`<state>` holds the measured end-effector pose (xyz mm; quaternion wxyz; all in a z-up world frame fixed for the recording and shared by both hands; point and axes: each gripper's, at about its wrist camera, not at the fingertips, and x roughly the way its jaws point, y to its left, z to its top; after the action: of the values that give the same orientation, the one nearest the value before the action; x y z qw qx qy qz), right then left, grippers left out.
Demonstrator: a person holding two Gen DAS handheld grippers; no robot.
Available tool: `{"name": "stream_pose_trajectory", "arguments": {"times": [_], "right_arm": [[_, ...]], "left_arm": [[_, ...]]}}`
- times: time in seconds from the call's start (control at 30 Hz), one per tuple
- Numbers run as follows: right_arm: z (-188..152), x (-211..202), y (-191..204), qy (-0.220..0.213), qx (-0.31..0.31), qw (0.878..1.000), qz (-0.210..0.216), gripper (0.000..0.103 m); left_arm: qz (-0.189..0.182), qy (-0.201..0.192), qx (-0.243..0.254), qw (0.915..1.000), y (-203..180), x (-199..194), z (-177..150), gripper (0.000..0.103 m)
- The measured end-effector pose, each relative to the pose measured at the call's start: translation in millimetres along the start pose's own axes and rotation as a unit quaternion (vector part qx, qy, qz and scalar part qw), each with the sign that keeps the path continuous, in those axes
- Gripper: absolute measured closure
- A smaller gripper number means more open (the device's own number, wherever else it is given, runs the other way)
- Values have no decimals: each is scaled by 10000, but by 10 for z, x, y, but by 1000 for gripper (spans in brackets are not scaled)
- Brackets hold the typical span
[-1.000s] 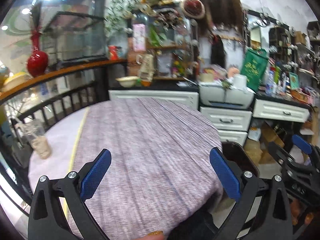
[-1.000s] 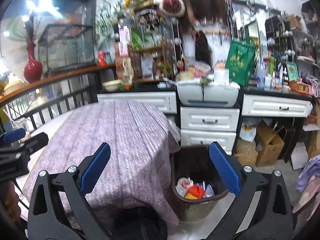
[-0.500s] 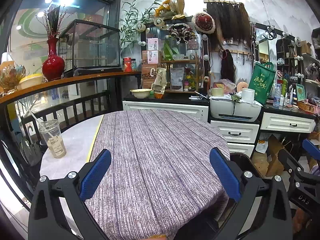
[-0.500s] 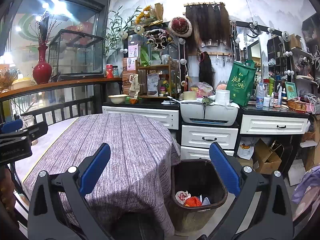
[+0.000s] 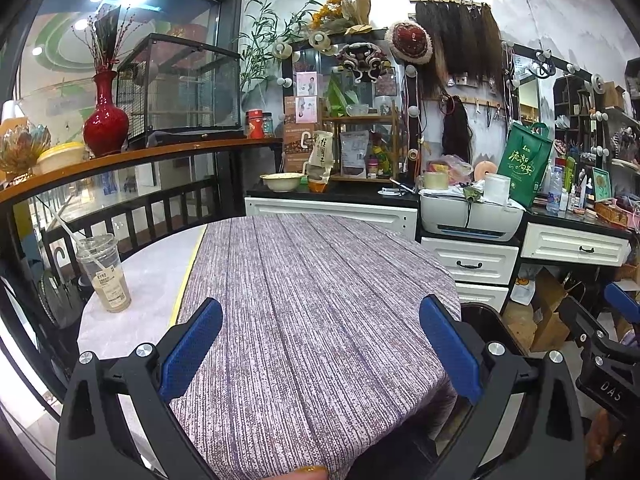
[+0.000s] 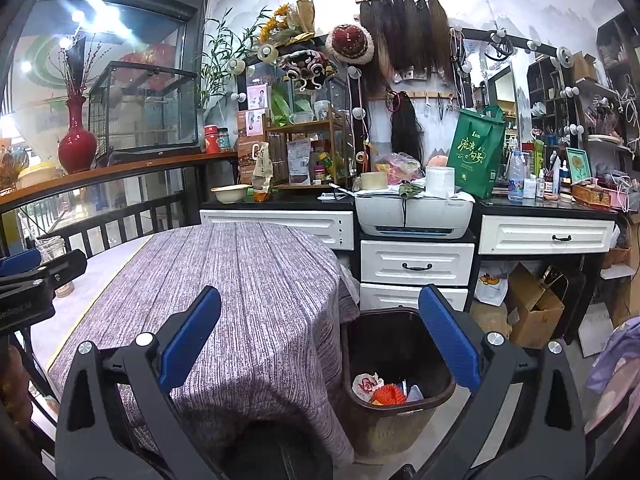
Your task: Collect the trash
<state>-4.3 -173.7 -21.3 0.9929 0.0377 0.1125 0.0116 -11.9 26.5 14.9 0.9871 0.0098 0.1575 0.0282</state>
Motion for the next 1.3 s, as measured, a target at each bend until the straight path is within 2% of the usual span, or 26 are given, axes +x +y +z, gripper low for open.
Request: {"name": "stream_pose_trajectory", "arguments": {"times": [1.3], "right_arm": [[-46,62,-52,159,67,9998,-33,6]], "left_arm": [[-16,54,6,10000,11,8,-8,5]]}}
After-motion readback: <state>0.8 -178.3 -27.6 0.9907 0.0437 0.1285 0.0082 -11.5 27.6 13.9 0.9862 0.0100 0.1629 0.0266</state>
